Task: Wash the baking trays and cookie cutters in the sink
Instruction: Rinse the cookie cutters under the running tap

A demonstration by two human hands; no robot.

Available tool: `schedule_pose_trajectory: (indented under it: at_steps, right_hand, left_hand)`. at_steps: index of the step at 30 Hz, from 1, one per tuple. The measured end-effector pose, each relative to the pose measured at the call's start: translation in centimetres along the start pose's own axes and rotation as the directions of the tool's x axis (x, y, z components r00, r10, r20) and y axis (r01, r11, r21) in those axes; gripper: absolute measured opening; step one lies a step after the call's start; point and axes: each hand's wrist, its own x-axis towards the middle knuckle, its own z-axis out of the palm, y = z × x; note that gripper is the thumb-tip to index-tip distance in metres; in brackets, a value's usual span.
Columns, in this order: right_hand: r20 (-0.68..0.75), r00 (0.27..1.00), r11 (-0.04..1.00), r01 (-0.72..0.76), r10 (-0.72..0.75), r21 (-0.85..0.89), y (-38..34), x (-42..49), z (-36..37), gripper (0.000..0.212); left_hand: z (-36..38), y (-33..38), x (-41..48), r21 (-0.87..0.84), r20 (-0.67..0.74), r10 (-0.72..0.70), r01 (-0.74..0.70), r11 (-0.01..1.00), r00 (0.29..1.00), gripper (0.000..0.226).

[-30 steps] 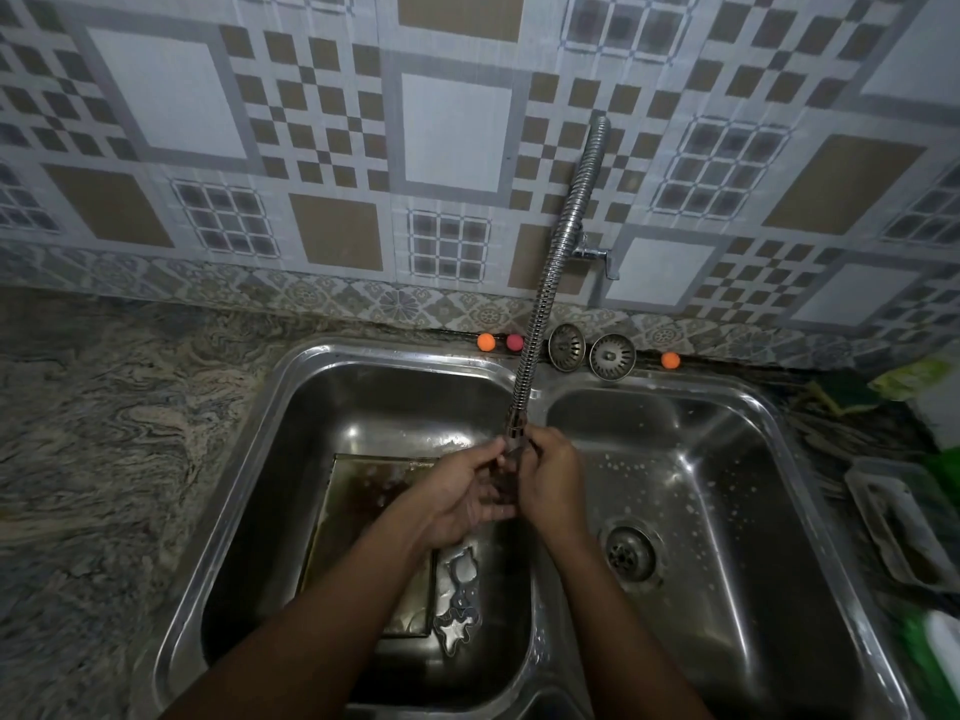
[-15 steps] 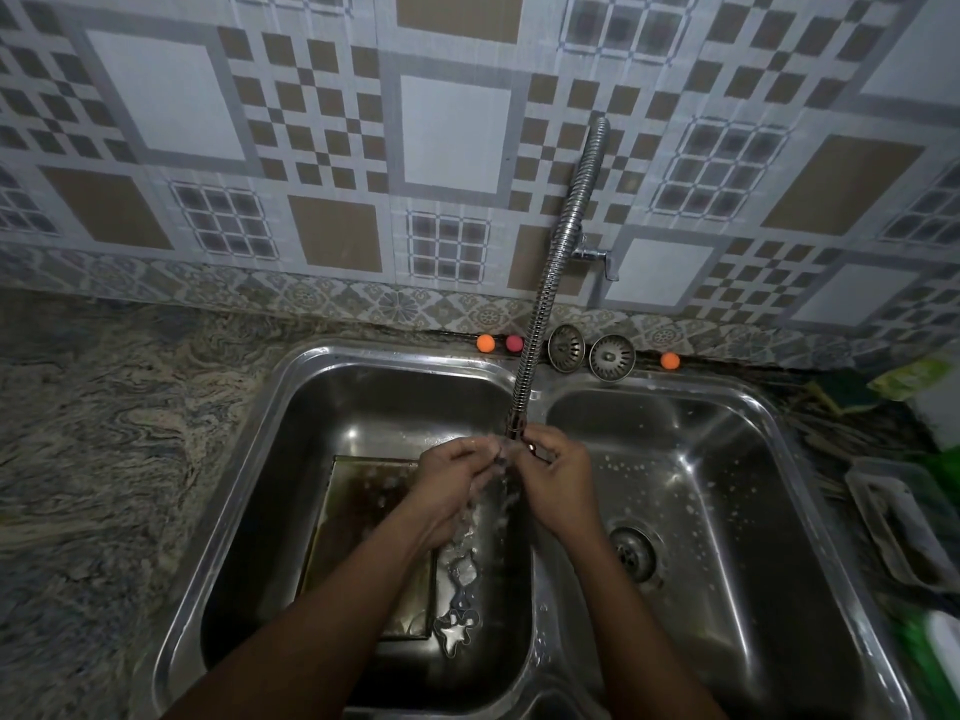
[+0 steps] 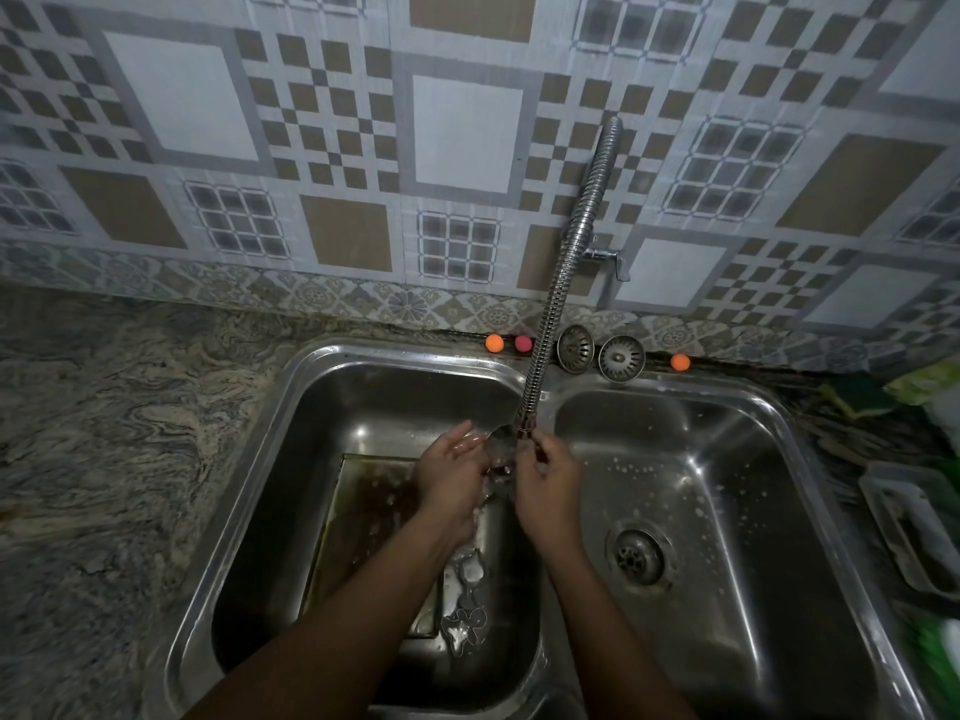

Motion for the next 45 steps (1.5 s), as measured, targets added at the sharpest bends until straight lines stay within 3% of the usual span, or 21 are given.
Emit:
schedule_pose_trajectory:
  at_steps: [3,7,11,13,15,19,21,23,24,26,28,30,32,34,36,38,40,42,45]
  right_hand:
    - [-0.041,0.996,0.996,-0.079,0.078,-0.029,0.5,-0.3,-0.2,0.017]
    - [0.137,0.977,0.983,-0.176,0.166,0.061,0.2,0.0,-0.6,0.030]
    - [-0.023,0.996,0.997,-0.082,0.082,0.005,-0.4,0.5,-0.5,0.016]
    - [-0.059,0.998,0.995,0.025,-0.030,-0.093,-0.8,0.7,-0.1,0.015]
    - [-0.011,0.995,0.992,0.096,-0.097,-0.079,-1.2,0.7,0.5,0.010]
    - [0.133,0.991,0.992,0.002,-0.018,0.125,-0.8,0.2,0.3,0.010]
    - [0.064,0.996,0.978,-0.069,0.057,0.196,-0.8,-0.1,-0.1,0.006]
    - [-0.079,0.991,0.978,-0.089,0.106,0.187,-0.7,0.3,-0.4,0.015]
    - [-0.135,0.980,0.971,-0.117,0.147,0.209,-0.6,0.5,-0.6,0.019]
    - [-0.187,0.937,0.920,-0.224,0.294,0.323,-0.3,1.1,-0.9,0.027]
    - [-0.192,0.901,0.878,-0.300,0.390,0.373,0.1,1.4,-1.2,0.041]
    - [-0.181,0.906,0.894,-0.314,0.383,0.321,0.2,1.6,-1.0,0.044]
    - [-0.126,0.932,0.920,-0.300,0.339,0.253,0.1,1.7,-0.4,0.030]
    - [0.017,0.941,0.904,-0.330,0.338,0.272,0.1,1.6,0.6,0.017]
    - [0.116,0.918,0.865,-0.396,0.379,0.308,0.1,1.3,1.4,0.017]
    - [0.138,0.875,0.788,-0.479,0.464,0.387,-0.8,1.1,1.7,0.031]
    - [0.186,0.803,0.630,-0.567,0.566,0.530,-1.3,1.6,1.5,0.046]
    - [0.220,0.756,0.496,-0.590,0.616,0.637,-1.1,2.0,0.9,0.048]
    - [0.142,0.729,0.447,-0.548,0.670,0.707,0.2,2.7,-1.6,0.042]
  left_hand:
    - [0.1,0.1,0.0,0.074,-0.054,0.105,-0.101,0.992,0.993,0.047]
    - [-0.3,0.2,0.1,0.228,0.057,0.222,-0.229,0.946,0.973,0.022]
    - [-0.4,0.5,-0.2,0.349,0.176,0.276,-0.322,0.880,0.945,0.003]
    - [-0.5,0.3,-0.4,0.426,0.217,0.288,-0.356,0.832,0.933,0.015]
    - [-0.6,0.2,-0.7,0.504,0.267,0.308,-0.405,0.763,0.913,0.019]
    - [-0.2,0.7,-0.1,0.570,0.161,0.375,-0.396,0.720,0.913,0.014]
    - [0.2,0.5,0.2,0.648,0.200,0.419,-0.440,0.622,0.886,0.025]
    - [1.0,0.2,0.0,0.683,0.290,0.412,-0.489,0.543,0.864,0.021]
    - [1.4,0.1,-0.2,0.679,0.312,0.385,-0.487,0.549,0.869,0.015]
    - [2.3,0.0,-0.2,0.603,0.283,0.318,-0.425,0.675,0.905,0.003]
    - [2.9,0.0,-0.2,0.526,0.256,0.258,-0.358,0.771,0.932,0.006]
    - [2.7,-0.3,-0.1,0.531,0.248,0.252,-0.349,0.772,0.935,0.012]
    - [1.9,-0.3,-0.1,0.508,0.205,0.288,-0.353,0.786,0.936,0.016]
    - [0.9,0.1,0.0,0.417,0.119,0.258,-0.284,0.863,0.959,0.020]
    - [0.1,0.8,0.2,0.338,0.046,0.212,-0.215,0.916,0.976,0.019]
    - [-0.3,1.2,0.1,0.271,0.029,0.190,-0.191,0.944,0.981,0.014]
    - [-0.2,1.3,-0.1,0.224,0.081,0.165,-0.179,0.958,0.983,0.013]
    - [0.6,1.0,-0.3,0.205,0.151,0.124,-0.154,0.967,0.981,0.015]
    - [3.1,0.1,-0.9,0.231,0.260,0.047,-0.109,0.967,0.965,0.017]
